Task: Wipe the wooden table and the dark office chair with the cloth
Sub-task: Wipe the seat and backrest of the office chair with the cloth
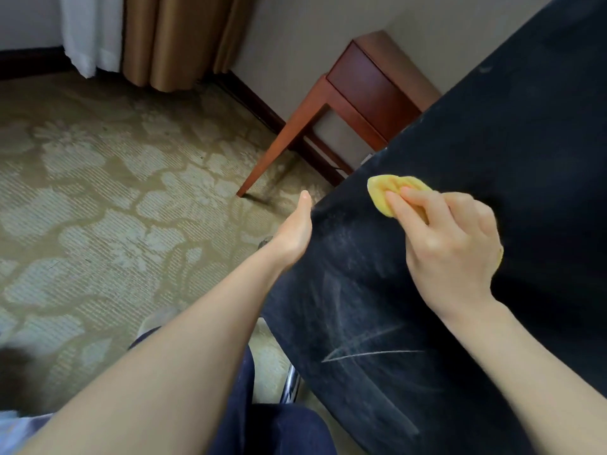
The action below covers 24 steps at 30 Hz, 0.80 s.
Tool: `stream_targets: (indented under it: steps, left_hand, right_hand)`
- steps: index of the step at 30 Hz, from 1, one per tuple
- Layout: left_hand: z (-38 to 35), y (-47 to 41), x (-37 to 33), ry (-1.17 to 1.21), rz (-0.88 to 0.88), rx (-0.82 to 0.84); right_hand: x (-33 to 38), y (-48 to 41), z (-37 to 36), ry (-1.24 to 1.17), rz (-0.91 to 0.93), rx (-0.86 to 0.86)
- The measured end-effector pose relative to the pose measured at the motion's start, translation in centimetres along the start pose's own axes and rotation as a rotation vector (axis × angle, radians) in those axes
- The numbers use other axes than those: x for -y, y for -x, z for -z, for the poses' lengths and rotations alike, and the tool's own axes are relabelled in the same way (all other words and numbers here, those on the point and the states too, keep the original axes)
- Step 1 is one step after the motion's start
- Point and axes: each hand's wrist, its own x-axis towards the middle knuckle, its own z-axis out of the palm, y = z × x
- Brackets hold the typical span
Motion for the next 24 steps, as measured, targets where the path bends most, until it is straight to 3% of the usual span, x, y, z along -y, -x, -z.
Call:
stream_targets:
  steps: [9, 17, 21, 24]
  left_hand:
    - [1.8, -2.1, 1.2, -0.094, -0.159, -0.022]
    - [2.3, -1.1, 1.9, -0.092, -0.141, 0.079]
    - [2.1, 0.1, 3.0, -0.06, -0.118, 0.085]
    - [1.8, 1.1, 3.5, -0.024, -0.106, 0.096]
  right_hand:
    - [4.8, 0.8, -4.6, 0.074, 0.148, 0.14]
    - [7.8, 5.9, -6.1, -0.094, 0.334, 0.392]
    - [6.3, 8.0, -4.3, -0.127, 0.459, 0.368]
    - [4.5, 8.8, -2.4, -0.14, 0.446, 0.309]
